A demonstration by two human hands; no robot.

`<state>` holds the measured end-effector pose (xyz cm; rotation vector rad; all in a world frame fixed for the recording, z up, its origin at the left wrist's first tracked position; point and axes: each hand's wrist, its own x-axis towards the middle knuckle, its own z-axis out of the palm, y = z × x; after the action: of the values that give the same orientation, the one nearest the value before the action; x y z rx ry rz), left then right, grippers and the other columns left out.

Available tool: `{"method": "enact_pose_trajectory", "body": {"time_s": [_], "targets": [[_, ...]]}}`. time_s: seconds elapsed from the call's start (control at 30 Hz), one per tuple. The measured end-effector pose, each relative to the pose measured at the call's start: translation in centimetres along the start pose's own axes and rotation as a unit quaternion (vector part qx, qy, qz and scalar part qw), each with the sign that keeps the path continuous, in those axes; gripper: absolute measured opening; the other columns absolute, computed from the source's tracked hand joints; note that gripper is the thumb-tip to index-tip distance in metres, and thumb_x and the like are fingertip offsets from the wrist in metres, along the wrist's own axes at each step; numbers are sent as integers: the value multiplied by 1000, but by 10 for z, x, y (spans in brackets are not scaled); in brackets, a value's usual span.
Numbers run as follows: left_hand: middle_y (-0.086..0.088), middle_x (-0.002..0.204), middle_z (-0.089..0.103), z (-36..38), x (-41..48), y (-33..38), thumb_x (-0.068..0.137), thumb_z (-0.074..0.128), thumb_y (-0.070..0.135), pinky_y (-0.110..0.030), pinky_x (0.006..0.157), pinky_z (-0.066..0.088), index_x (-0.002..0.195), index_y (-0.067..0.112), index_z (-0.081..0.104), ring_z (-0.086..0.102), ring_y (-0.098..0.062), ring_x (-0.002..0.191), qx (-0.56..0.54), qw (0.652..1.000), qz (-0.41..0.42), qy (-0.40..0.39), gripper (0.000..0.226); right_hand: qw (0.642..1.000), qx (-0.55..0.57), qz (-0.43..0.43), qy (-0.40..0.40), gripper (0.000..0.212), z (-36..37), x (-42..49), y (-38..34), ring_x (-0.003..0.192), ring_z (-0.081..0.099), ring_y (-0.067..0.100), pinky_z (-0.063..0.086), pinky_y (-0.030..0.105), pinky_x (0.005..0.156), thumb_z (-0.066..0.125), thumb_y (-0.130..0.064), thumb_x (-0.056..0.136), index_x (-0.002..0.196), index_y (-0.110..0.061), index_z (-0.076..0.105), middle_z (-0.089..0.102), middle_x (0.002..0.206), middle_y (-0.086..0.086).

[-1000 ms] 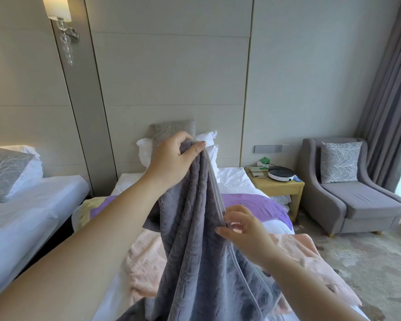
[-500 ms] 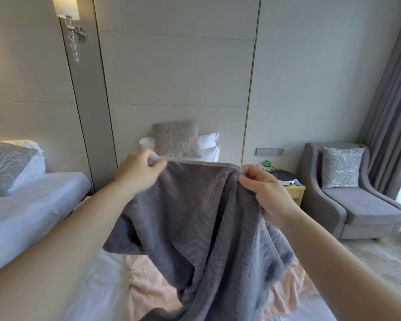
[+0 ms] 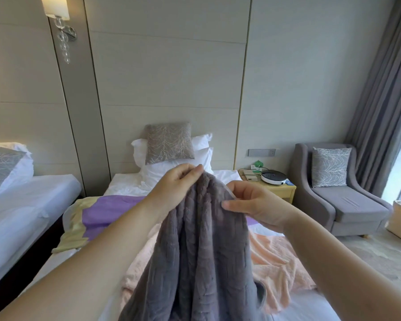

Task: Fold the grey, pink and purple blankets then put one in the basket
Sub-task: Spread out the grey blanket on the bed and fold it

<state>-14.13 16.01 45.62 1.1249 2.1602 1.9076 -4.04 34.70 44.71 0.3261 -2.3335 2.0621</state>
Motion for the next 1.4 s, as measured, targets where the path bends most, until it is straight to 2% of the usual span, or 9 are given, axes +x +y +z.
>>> {"method": "enact_pose_trajectory", "body": {"time_s": [0.2,0.33,0.5,0.7,0.83,1.07,1.17,1.3,1.4], "targets": [[12,71,56,-24,20,21,92,58,37,-27,78,40,74,27,63,51,-6,76,-33,993,31,110,22,995,-46,74,-46,41,-8,-22,26,102,61,28,47,41,97,79,-10,71,107,4,65,66,108,19],[-2,80,58,-58,24,23,93,57,34,-38,84,42,75,21,60,52,-20,87,-62,980,13,191,23,991,-97,95,-14,9,-17,-30,27,82,57,21,47,30,79,74,-12,75,76,-12,66,64,83,7],[-10,99,61,-90,14,-4,96,53,35,-34,87,41,87,16,61,55,-21,97,5,966,-50,254,23,989,-114,41,81,13,-20,-20,14,71,54,16,42,26,68,66,-19,86,81,-9,59,58,75,5],[-2,94,60,-108,-4,-34,95,51,41,-33,80,39,97,12,62,54,-23,92,142,941,-115,286,32,946,-245,-47,209,9,-13,3,-12,72,58,16,47,36,74,59,-20,93,86,-16,62,68,75,7],[-4,95,61,-116,-7,-46,95,52,40,-33,78,39,93,13,61,54,-25,91,160,930,-121,307,29,903,-398,-42,156,7,-15,7,-41,65,61,13,50,29,72,66,-35,86,83,-29,65,70,77,4],[-2,118,62,-90,-14,-59,93,53,41,-32,94,46,105,22,62,56,-24,110,322,918,-174,152,24,903,-410,-43,124,9,-1,13,-35,73,58,8,46,27,74,68,-31,86,80,-31,61,68,82,-1],[12,122,59,-36,-23,-36,86,51,55,-1,82,39,116,32,57,55,9,102,122,986,-111,-27,38,907,-407,-57,92,6,14,22,-31,69,54,-6,42,10,68,68,-28,86,83,-27,63,65,79,-11],[-4,106,66,-7,-26,-32,82,53,56,-38,101,42,103,7,66,60,-15,101,-19,982,-113,-153,54,915,-392,-54,76,9,24,25,-28,70,54,-3,42,10,67,70,-28,85,89,-20,66,67,83,-6],[0,87,66,-11,-23,-32,84,58,44,-26,80,47,82,19,70,58,-12,85,-63,987,-95,-111,28,912,-409,22,21,15,16,14,-22,68,52,-6,40,8,64,72,-36,82,91,-31,61,61,83,-14]]}}
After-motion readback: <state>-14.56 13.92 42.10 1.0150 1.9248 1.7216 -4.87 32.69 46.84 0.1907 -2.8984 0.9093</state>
